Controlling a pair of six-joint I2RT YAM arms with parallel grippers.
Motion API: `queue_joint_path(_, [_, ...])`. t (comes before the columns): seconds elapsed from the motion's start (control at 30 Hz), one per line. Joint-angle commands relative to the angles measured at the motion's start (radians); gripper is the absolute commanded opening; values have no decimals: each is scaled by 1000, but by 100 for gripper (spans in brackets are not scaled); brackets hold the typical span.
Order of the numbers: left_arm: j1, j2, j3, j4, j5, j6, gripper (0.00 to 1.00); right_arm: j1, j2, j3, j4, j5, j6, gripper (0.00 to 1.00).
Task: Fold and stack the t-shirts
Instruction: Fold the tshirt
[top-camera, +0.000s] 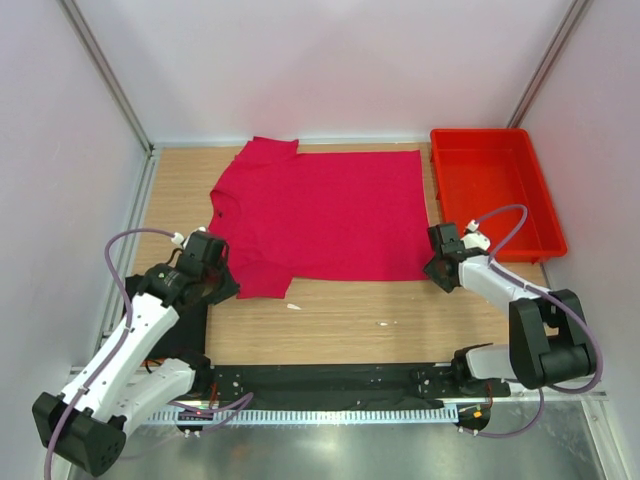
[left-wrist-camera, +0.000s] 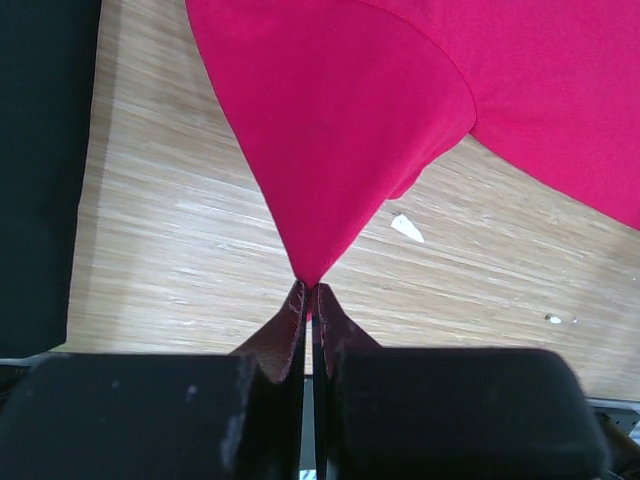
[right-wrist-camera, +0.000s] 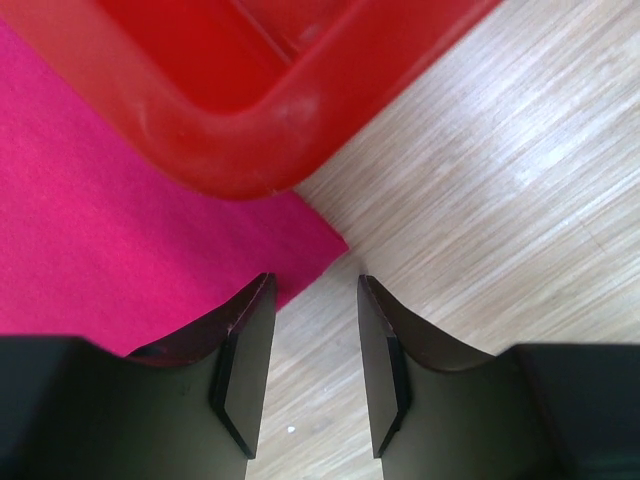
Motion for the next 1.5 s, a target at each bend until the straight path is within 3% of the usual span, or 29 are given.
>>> queue_joint_path(0.0, [-4, -21, 35, -9, -9, 26, 0, 1, 42, 21, 48, 68, -6, 45])
queue_joint_path(0.27, [-4, -35, 41, -8, -23, 29, 0, 1, 103, 47, 56, 79, -31, 43])
queue_joint_path(0.47, [-2, -52, 54, -20, -47, 26, 0, 5, 109, 40, 40, 42, -20, 12])
queue_joint_path(0.57, [-2, -66, 73, -40, -79, 28, 0, 21, 79, 33, 16, 22, -23, 2])
queue_joint_path(0.9, [-2, -153, 97, -127, -106, 22, 0, 165, -58, 53, -137, -15, -34, 1])
queue_joint_path(1.17, [-2, -205, 71, -138, -50, 9, 0, 190, -167, 4, -220, -1, -21, 3])
queue_joint_path(1.47, [-2, -8, 127, -43, -32, 84, 0, 157, -139, 104, -230, 21, -147, 3])
